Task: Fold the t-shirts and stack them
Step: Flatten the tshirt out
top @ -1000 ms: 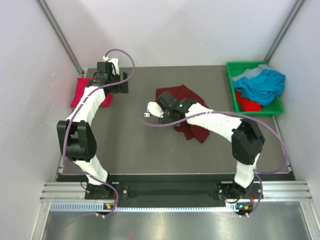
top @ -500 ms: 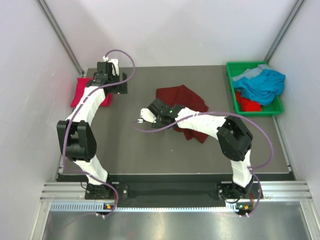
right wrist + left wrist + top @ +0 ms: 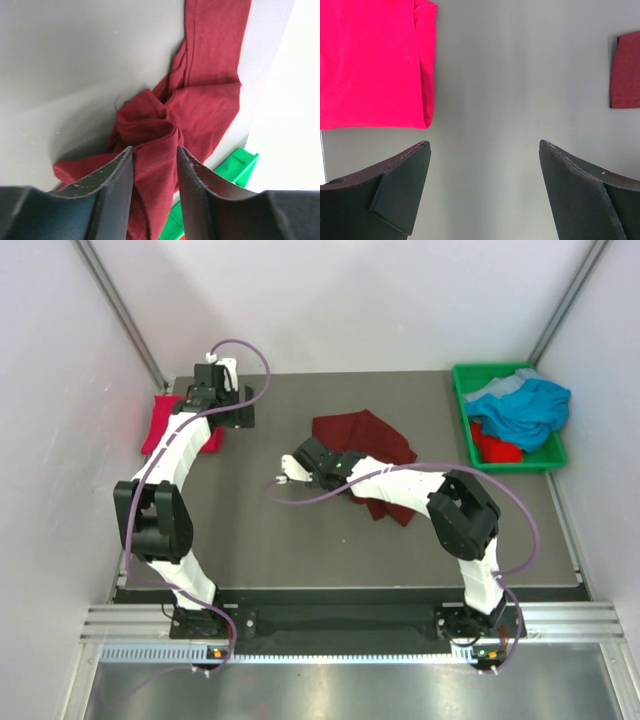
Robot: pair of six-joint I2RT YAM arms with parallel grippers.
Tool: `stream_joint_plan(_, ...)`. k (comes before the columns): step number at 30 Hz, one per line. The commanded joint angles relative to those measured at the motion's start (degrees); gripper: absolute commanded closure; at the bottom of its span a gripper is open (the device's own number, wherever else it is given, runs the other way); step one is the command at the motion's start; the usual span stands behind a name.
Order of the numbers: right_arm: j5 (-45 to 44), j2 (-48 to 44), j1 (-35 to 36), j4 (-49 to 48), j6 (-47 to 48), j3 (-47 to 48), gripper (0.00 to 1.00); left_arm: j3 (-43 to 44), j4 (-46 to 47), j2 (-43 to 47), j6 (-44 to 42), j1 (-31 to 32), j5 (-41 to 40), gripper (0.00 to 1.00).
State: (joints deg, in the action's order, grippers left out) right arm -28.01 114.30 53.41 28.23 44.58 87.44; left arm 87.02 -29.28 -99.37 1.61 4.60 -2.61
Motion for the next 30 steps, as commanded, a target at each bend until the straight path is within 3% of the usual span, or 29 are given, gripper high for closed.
stream_joint_plan(1,-3.02,-0.04,0.56,-1.69,1.04,2.38,0.61,2.10,-0.25,0.32,0.24,-0.03,0.06,0.06)
stream_joint_plan(3,-2.23,0.04,0.56,-0.29,0.43,2.74,0.66,2.10,-0.25,0.32,0.24,0.06,0.15,0.06)
stream_joint_plan(7,-2.22,0.40,1.17,0.69,-0.81,3.17,0.90,2.19,-0.34,0.41,0.33,0.06,0.24,0.06)
stream_joint_plan(11,-4.06,0.13,1.70,2.35,-1.16,4.75,1.00,2.10,-0.61,0.58,0.15,0.06,0.24,0.06)
stream_joint_plan(24,-9.26,-4.17,-0.40,2.53,2.36,8.19,1.00,2.98,-0.43,0.41,0.15,0.06,0.33,0.06)
stream_joint_plan(30,-7.59,-8.65,-6.73,3.49,2.01,12.74,1.00,3.33,-0.69,-0.91,-0.20,0.06,2.34,0.06)
